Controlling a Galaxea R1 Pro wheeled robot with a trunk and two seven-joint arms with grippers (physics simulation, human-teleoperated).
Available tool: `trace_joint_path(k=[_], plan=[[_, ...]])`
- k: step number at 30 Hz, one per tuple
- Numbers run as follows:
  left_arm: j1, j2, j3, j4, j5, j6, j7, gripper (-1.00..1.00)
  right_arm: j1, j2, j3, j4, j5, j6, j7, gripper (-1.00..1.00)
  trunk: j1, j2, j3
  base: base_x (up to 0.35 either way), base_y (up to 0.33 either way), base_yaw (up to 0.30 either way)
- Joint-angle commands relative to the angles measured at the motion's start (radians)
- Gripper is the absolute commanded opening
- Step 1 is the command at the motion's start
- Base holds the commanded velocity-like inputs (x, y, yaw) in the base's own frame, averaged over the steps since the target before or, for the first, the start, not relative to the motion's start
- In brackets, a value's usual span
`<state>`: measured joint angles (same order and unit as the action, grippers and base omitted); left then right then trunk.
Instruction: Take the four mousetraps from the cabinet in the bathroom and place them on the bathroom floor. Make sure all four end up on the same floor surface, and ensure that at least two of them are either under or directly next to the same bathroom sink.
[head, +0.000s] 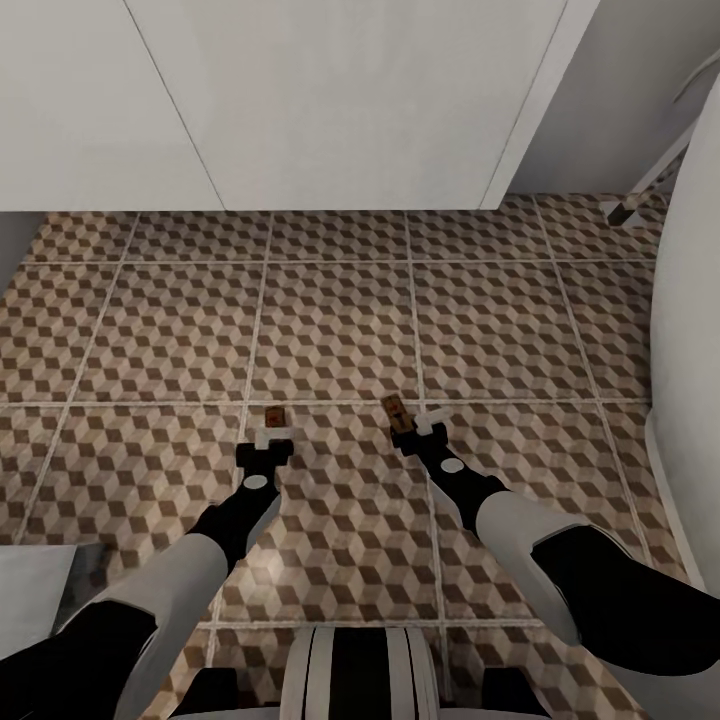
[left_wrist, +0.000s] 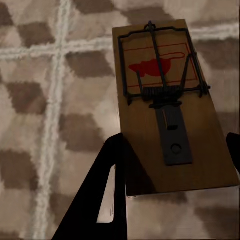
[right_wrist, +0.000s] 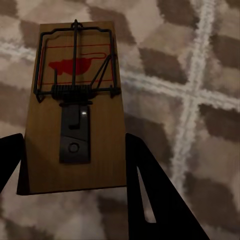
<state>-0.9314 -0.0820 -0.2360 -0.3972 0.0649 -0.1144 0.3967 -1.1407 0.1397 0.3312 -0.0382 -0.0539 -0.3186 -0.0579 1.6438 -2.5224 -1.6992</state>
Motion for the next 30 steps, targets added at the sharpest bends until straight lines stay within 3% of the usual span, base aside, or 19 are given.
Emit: trace_joint_path(k=[1,3,7,21,30], plan=[[0.005,0.001,-0.012,-0.002,0.006,-0.023,0.007,-1.0,-0.001,0.0,0.008,0.002,-0.009,-0.003,-0.004,-1.0,0.0,0.0,0.0,0.0,0.0,0.0],[0.025,0.003,-0.019,-0.004,0.006,-0.129,0.007,-1.0,-0.001,-0.001,0.008,0.002,-0.009,-0.003,-0.003,-1.0,0.0,0.0,0.0,0.0,0.0,0.0],[0.04,0.003,-0.024,0.029,0.007,-0.232,0.007,-1.0,0.0,-0.001,0.008,0.003,-0.009,-0.004,-0.002,-1.0,0.0,0.0,0.0,0.0,0.0,0.0],[0.048,0.004,-0.025,0.118,0.007,-0.259,0.007,-1.0,0.007,0.0,0.009,0.015,-0.011,-0.007,-0.001,-1.0,0.0,0.0,0.0,0.0,0.0,0.0],[0.048,0.001,-0.021,0.127,0.006,-0.257,0.013,-1.0,0.017,0.001,0.009,0.013,-0.007,-0.008,-0.004,-1.0,0.0,0.0,0.0,0.0,0.0,0.0]])
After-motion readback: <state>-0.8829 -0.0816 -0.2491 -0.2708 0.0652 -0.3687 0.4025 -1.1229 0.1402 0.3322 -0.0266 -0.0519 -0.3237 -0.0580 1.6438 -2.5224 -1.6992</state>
